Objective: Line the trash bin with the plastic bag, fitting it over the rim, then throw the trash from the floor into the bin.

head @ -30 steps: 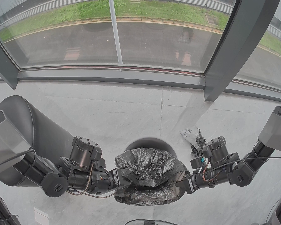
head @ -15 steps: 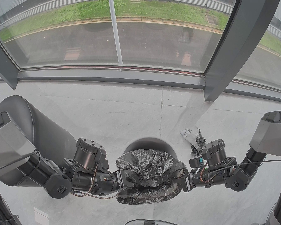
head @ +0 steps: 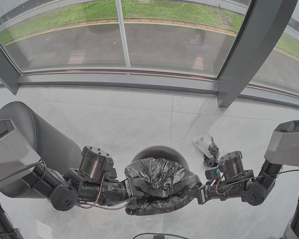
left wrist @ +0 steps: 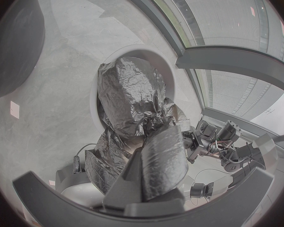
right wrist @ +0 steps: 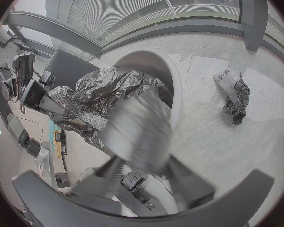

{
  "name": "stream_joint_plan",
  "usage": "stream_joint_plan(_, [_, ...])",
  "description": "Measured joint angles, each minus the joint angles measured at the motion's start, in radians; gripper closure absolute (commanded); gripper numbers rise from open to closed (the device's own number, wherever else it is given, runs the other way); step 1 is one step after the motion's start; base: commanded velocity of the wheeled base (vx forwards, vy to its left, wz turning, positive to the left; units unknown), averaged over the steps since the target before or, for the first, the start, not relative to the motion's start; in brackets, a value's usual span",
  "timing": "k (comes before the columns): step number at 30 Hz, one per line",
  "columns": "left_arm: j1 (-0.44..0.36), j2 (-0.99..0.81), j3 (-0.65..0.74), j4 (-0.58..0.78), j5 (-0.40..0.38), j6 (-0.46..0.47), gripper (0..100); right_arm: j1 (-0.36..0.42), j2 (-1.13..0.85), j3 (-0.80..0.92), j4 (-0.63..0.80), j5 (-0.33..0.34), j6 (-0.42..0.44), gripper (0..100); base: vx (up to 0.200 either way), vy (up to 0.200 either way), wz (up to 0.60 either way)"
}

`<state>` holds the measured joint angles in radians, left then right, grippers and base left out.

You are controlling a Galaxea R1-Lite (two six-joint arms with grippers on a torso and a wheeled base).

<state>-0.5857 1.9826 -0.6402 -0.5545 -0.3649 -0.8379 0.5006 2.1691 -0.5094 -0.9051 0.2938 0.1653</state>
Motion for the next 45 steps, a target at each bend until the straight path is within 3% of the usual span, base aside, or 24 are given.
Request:
stream_joint_plan(14, [0.002, -0.014, 0.0, -0.004, 0.0, 0.0, 100, -0.032, -0.133, 0.092, -0.095, -0.022, 0.006, 0, 0.0, 0.0, 0.0])
stream_joint_plan(16, [0.003, -0.019, 0.0, -0.004, 0.0, 0.0, 100, -0.029, -0.164, 0.093, -0.097, -0.065, 0.001, 0, 0.0, 0.0, 0.0])
stream_joint_plan(20, [0.005, -0.031, 0.001, -0.005, 0.002, 0.0, 100, 0.005, -0.205, 0.066, -0.093, -0.238, -0.018, 0, 0.0, 0.0, 0.0])
stream_joint_plan(23, [0.008, -0.038, 0.001, -0.005, 0.005, 0.0, 100, 0.066, -0.215, 0.032, -0.09, -0.367, -0.057, 0, 0.0, 0.0, 0.0])
stream_joint_plan(25, [0.011, -0.041, 0.001, -0.005, 0.006, 0.0, 100, 0.119, -0.21, 0.011, -0.087, -0.409, -0.085, 0, 0.0, 0.0, 0.0])
stream_joint_plan(33, [0.019, -0.051, -0.002, -0.006, 0.009, 0.001, 100, 0.278, -0.123, -0.064, -0.084, -0.516, -0.174, 0, 0.0, 0.0, 0.0])
stream_joint_plan(45, [0.023, -0.054, -0.002, -0.006, 0.01, 0.001, 100, 0.331, -0.053, -0.054, -0.086, -0.533, -0.189, 0, 0.0, 0.0, 0.0])
